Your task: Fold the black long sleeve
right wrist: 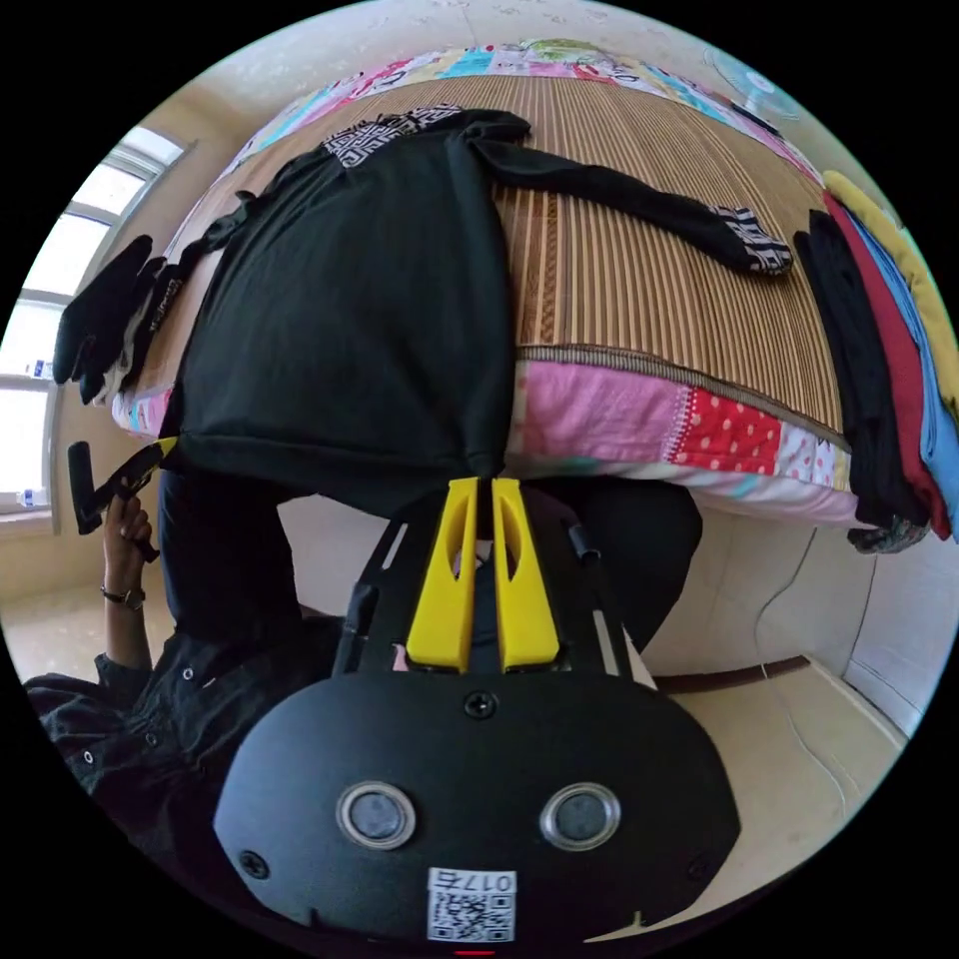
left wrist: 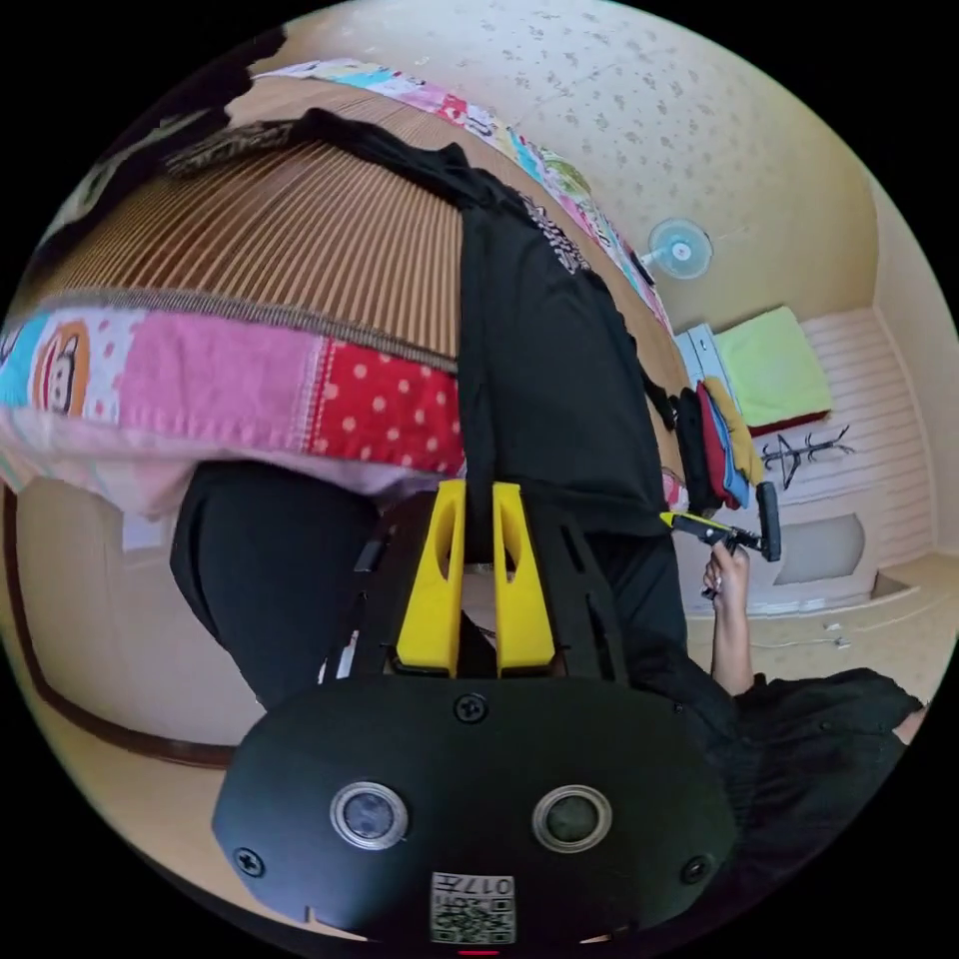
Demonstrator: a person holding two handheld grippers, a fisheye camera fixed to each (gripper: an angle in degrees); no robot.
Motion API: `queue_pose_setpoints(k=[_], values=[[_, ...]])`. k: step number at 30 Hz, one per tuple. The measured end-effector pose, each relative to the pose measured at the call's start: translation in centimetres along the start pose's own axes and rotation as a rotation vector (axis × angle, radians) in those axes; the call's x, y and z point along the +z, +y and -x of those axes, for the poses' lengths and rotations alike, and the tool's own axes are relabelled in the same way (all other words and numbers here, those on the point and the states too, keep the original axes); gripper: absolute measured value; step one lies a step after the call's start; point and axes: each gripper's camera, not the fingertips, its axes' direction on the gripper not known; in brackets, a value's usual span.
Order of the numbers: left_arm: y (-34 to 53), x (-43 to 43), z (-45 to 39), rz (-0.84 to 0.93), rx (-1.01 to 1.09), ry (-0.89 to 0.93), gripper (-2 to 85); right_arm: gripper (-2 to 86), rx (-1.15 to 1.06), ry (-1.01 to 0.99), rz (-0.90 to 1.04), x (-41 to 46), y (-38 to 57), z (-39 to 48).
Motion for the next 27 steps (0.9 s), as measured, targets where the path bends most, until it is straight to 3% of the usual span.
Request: queue_pose_setpoints(k=[4,10,12,17,19,22,25,27], values=[[0.5,-5.7,2.8,-0.183,-0.086,0.067,7.5,1.7,0.027,-0.117,-0.061,-2.6,1.6,-2.8],[-6.4,-16.3,10.2,-0.456,-0.300,-0.083,10.8,0.7,0.077,-0.455,-0.211,-7.4,2.0,-7.1],[-8.2,-17.5,14.1,-0.495,-0.443,0.034,12.2,0.6,0.073,-0.510,-0.195,-8.3,1.6,-7.0],[-9.0,-13.2,21.8,-0.656,-0.861,0.587,13.2,0.6,0.023,-0.474,-0.191,-9.9,1.5,-5.3],[-8.4,-11.9,22.1,-0.781,-0.930,0.663,12.2,0.5,0.016,-0.447,-0.184,-10.1,1.5,-5.0],[-8.3,-11.2,21.9,-0.923,-0.965,0.651,8.9,0.5,0.007,-0.465,-0.154,-10.3,1.0,-5.0],[-8.6,-10.1,22.2,-0.929,-1.006,0.569,0.5,0.5,0.000,-0.490,-0.147,-10.8,0.8,-5.2],[-8.5,-9.8,22.1,-0.921,-0.982,0.554,-0.4,0.6,-0.014,-0.490,-0.147,-11.3,0.7,-5.3]])
